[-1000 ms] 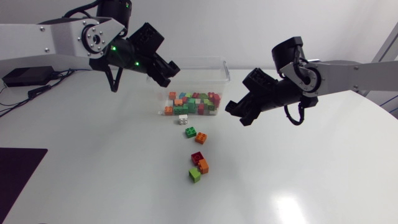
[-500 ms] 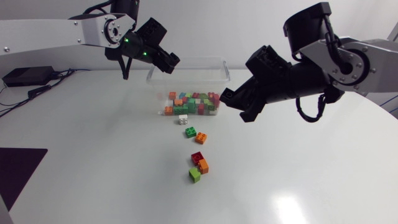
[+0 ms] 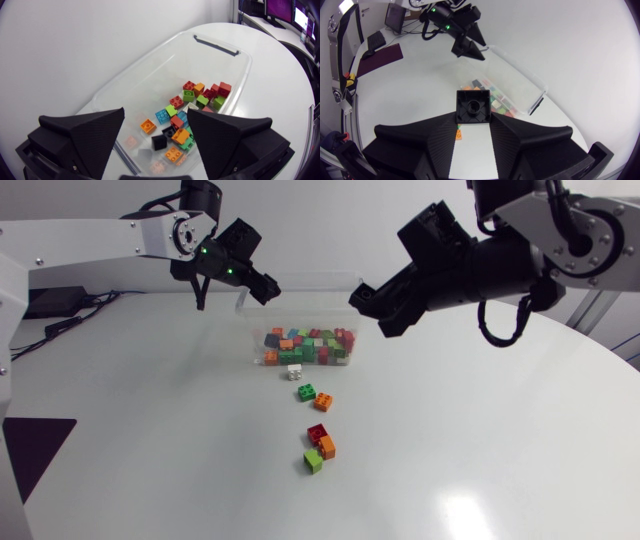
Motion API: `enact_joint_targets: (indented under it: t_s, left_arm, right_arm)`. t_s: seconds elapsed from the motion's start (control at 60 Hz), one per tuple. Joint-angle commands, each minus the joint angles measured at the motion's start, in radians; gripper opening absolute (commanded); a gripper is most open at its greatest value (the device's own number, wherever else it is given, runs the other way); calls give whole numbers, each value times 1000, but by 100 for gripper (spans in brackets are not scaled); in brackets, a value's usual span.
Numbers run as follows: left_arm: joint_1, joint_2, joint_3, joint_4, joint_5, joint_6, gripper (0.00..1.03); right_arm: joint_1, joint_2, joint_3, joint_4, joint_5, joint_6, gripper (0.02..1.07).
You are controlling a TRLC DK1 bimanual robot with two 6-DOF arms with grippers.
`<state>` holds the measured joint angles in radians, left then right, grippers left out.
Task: Place the duplo bricks in the container
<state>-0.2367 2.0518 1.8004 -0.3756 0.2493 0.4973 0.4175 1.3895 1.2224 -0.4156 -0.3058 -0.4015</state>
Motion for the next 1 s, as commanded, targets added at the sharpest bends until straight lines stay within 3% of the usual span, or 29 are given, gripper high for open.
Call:
enact_joint_targets:
  t_s: [0.0,0.367,0.433,0.633,0.767,0.983]
  left_arm:
    - [-1,-71,-96,-11,1,9,100]
    - [-36,-320,-470,33,34,96,99]
    - [-27,-323,-489,78,34,96,99]
    - [-1,-364,-507,78,85,96,99]
    - [13,-481,-631,196,145,55,99]
    - [7,-564,-760,228,173,60,99]
  right_arm:
    - [7,46,63,5,13,35,40]
    - [6,270,289,28,30,82,40]
    - [6,310,316,34,40,89,40]
    - [6,399,401,46,47,99,40]
    - [4,465,471,43,65,105,40]
    - [4,609,624,41,89,128,40]
